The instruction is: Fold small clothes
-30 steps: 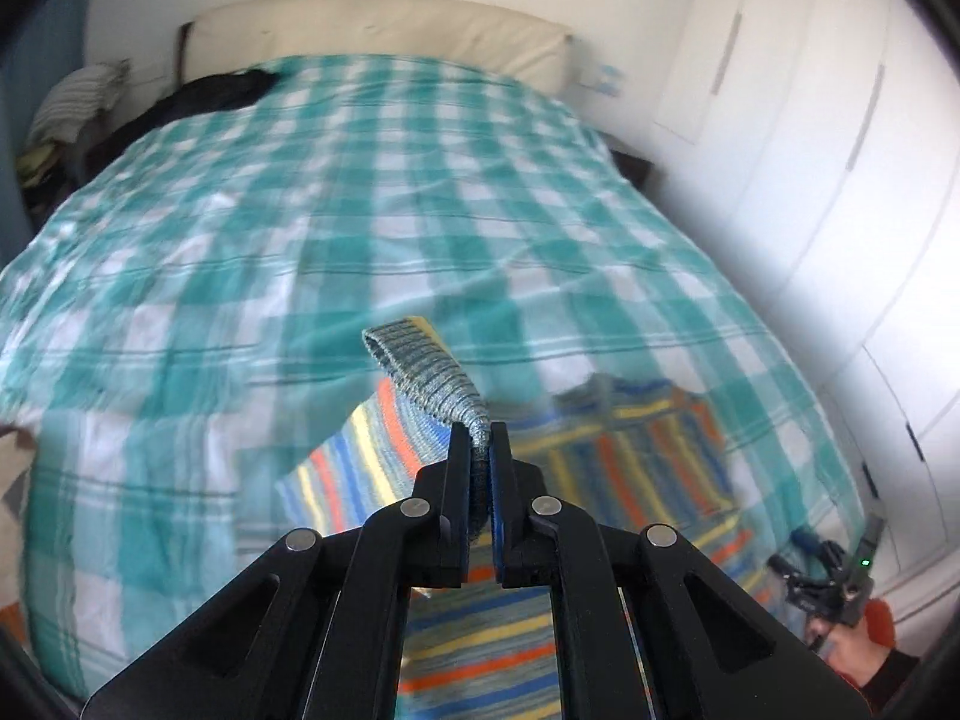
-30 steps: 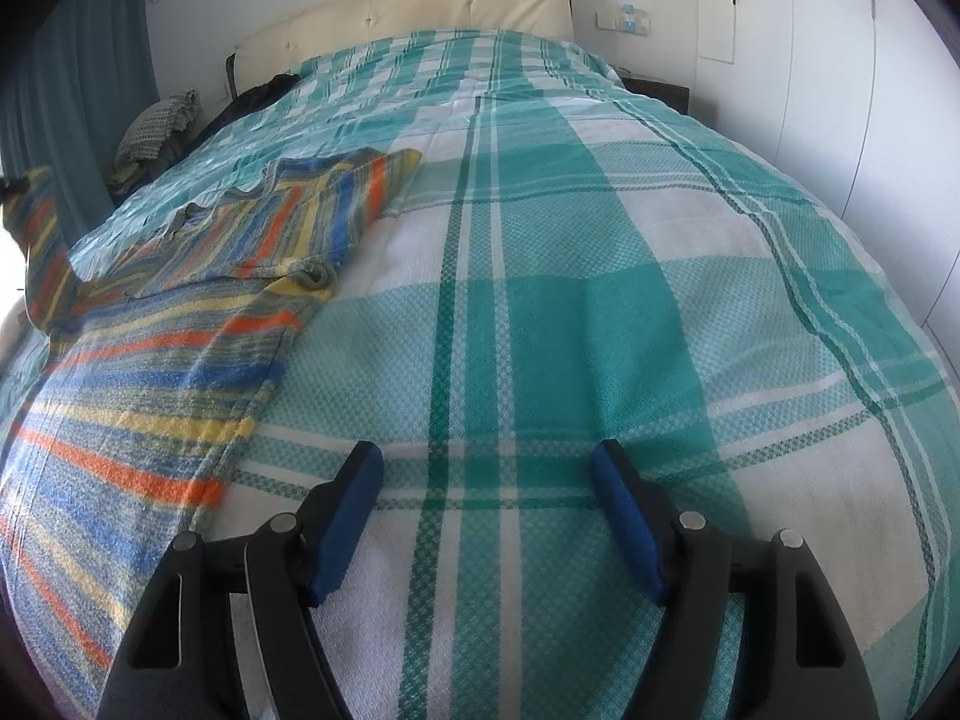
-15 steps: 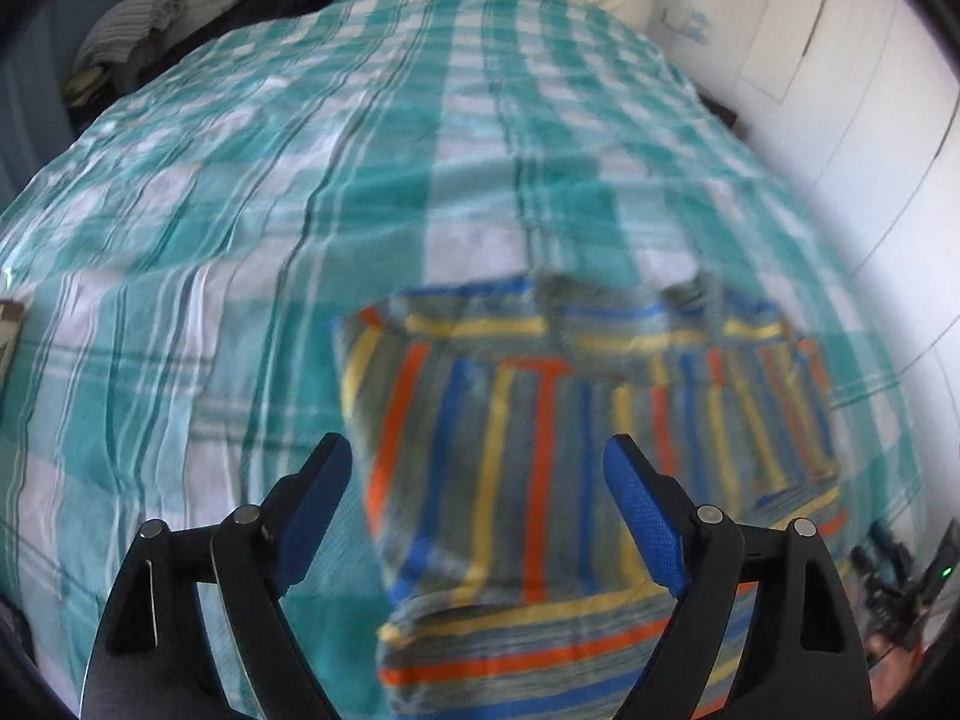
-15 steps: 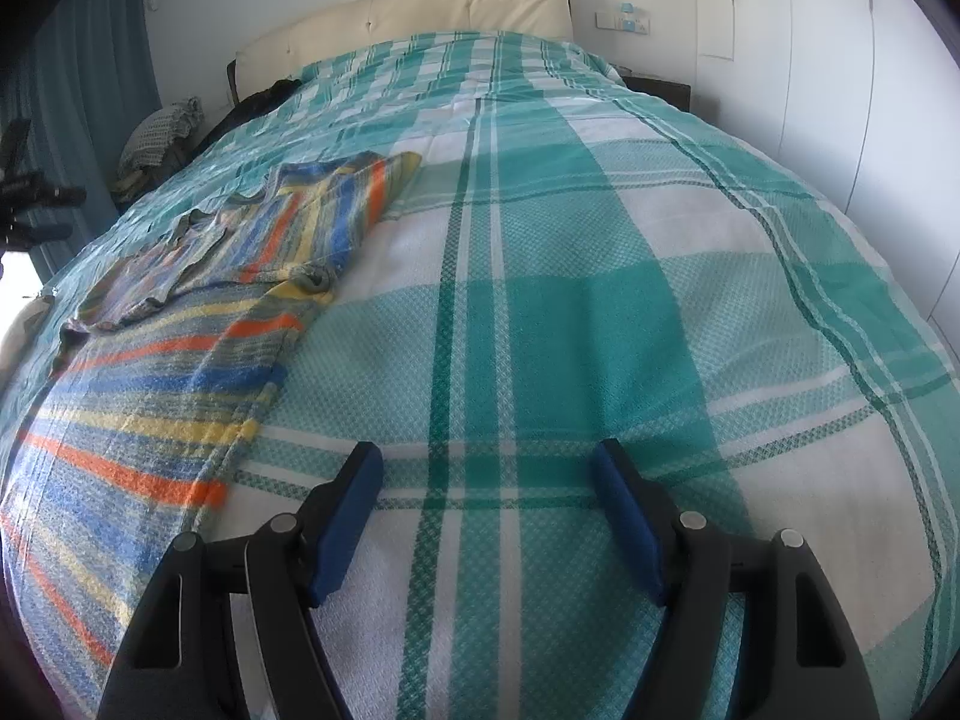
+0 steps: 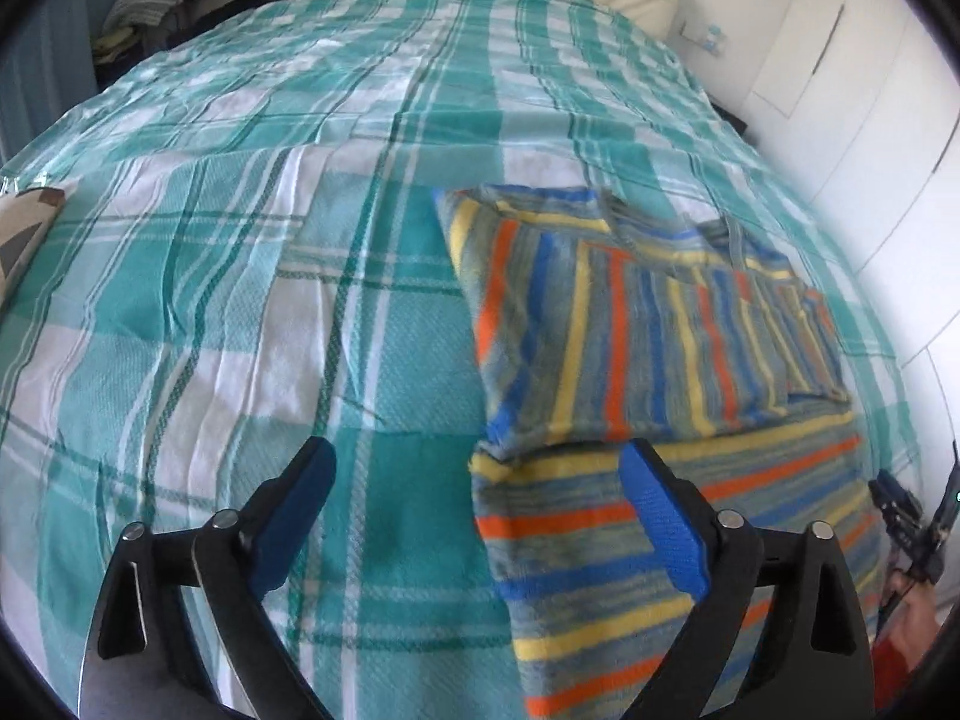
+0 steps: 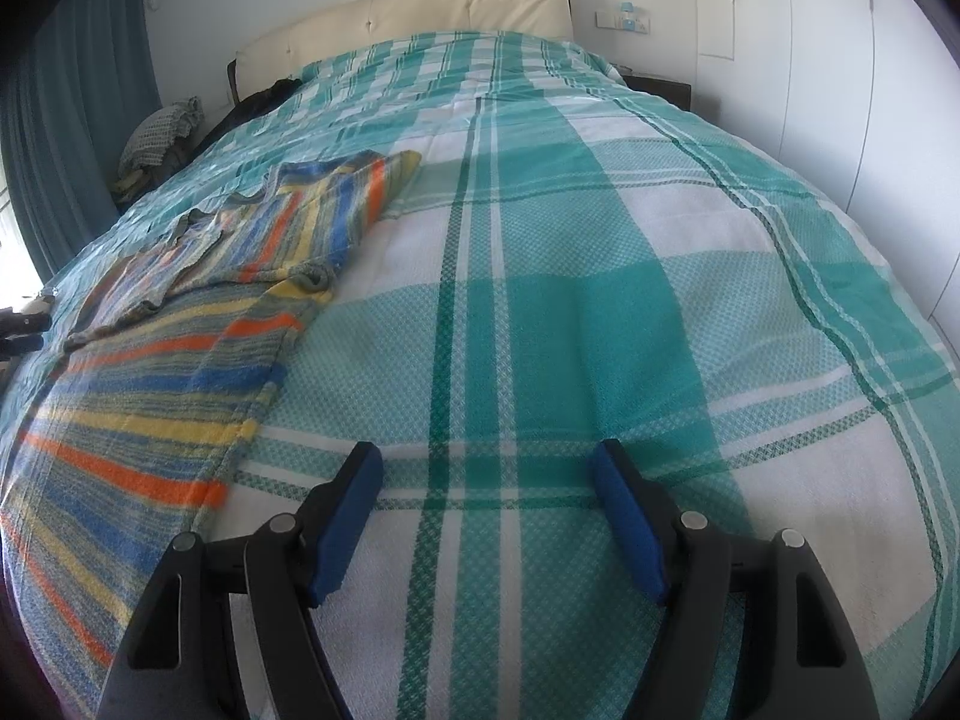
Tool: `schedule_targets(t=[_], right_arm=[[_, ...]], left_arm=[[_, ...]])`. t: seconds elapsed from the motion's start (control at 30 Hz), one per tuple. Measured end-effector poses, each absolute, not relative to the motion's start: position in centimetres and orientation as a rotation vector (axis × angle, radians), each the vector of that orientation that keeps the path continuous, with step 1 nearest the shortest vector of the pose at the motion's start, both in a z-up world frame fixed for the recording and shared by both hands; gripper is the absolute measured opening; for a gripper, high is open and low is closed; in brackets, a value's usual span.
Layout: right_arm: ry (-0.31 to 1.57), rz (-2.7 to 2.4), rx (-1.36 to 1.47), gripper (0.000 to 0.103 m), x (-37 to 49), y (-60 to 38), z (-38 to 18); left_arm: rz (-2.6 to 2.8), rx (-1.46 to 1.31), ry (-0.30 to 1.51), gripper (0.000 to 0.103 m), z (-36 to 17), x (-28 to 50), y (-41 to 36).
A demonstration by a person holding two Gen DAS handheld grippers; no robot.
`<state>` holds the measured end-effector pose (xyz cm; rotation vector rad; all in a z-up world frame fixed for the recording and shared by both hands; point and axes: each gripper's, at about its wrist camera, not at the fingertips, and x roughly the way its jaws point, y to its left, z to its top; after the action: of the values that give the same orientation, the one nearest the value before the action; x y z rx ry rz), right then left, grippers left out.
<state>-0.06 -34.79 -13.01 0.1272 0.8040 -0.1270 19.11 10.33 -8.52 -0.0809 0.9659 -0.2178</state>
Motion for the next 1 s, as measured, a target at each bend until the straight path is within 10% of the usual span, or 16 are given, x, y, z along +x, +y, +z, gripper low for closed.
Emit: schedule_targets(t=[1.0], right_arm=[[0.957,-0.018,0.128,0.079,-6.0,-31.9,-8.5]], left_arm=[[-0.245,0.01,1.132,0.1,-13.4,2.5,8.3]])
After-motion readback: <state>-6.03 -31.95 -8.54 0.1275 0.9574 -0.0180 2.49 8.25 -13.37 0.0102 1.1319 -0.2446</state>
